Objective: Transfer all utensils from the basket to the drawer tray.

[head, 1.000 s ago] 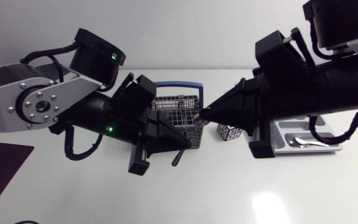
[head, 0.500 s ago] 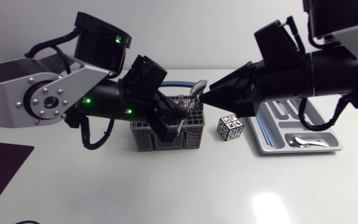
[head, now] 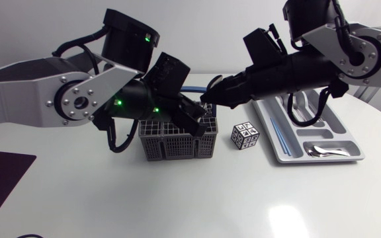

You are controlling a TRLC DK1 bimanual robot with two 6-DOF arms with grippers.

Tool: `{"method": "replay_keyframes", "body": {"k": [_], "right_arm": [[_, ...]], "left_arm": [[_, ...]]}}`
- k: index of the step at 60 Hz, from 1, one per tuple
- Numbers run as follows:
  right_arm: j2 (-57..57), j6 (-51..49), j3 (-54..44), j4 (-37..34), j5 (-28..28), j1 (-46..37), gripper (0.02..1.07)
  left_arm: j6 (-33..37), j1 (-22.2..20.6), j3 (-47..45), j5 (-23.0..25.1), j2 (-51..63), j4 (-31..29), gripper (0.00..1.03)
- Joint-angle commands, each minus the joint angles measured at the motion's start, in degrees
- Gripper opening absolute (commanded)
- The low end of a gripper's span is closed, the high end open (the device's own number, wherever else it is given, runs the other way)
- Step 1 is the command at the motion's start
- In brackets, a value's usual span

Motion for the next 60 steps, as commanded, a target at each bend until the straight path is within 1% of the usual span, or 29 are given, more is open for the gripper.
{"method": "replay_keyframes", "body": {"k": [1,4,10,17,20,23,29,31,32,33,41,45,49,52,56,60], "right_arm": [[1.8,1.9,1.7,0.3,-0.8,-0.4,0.46],[2.0,1.9,1.7,0.2,-0.9,-0.4,0.46],[2.7,1.9,1.8,0.4,-1.2,-0.4,0.37],[3.4,1.9,1.6,0.8,-1.6,-0.5,0.23],[3.4,1.9,1.5,1.1,-1.9,-0.6,0.14],[3.4,1.9,1.4,1.4,-1.9,-0.7,0.08],[3.4,1.9,1.1,1.7,-1.9,-1.0,0.08],[3.3,1.9,1.0,1.9,-2.0,-1.2,0.08],[3.3,1.9,0.9,1.9,-2.0,-1.2,0.08],[3.2,1.9,0.8,2.0,-2.0,-1.3,0.08],[2.8,1.9,0.4,2.0,-2.8,-2.1,0.08],[2.5,1.7,-0.2,2.2,-3.1,-2.3,0.08],[2.1,1.5,-0.8,2.5,-3.7,-2.8,0.08],[1.8,0.9,-1.3,2.1,-3.9,-3.0,0.08],[1.2,-1.1,-1.9,1.2,-4.1,-3.8,0.08],[0.6,-5.8,-2.1,-2.2,-4.2,-5.1,0.08]], "left_arm": [[-1.6,-0.3,2.3,-0.4,0.8,1.2,0.03],[-1.8,-0.2,2.3,-0.4,0.8,1.6,0.03],[-2.2,-0.2,2.3,-0.4,0.7,1.9,0.03],[-2.2,-0.4,2.3,-0.4,0.7,2.0,0.04],[-2.2,-0.4,2.3,-0.4,0.7,2.1,0.04],[-2.2,-0.4,2.2,-0.4,0.7,2.1,0.04],[-2.2,-0.4,2.2,-0.4,0.4,2.1,0.05],[-2.1,-0.4,2.1,-0.4,0.3,2.0,0.11],[-2.2,-0.4,2.1,-0.4,0.3,2.0,0.12],[-2.2,-0.4,2.0,-0.4,0.2,2.0,0.18],[-1.6,-0.6,1.8,-0.3,-0.7,1.5,0.39],[-0.9,-0.7,1.4,-0.3,-1.9,1.3,0.56],[0.0,-0.7,1.1,-0.3,-2.9,1.0,0.68],[0.3,-0.6,1.0,-0.3,-3.9,0.8,0.73],[1.1,0.1,1.1,-0.4,-4.7,0.2,0.75],[1.8,1.5,1.5,-0.4,-5.3,-1.1,0.75]]}}
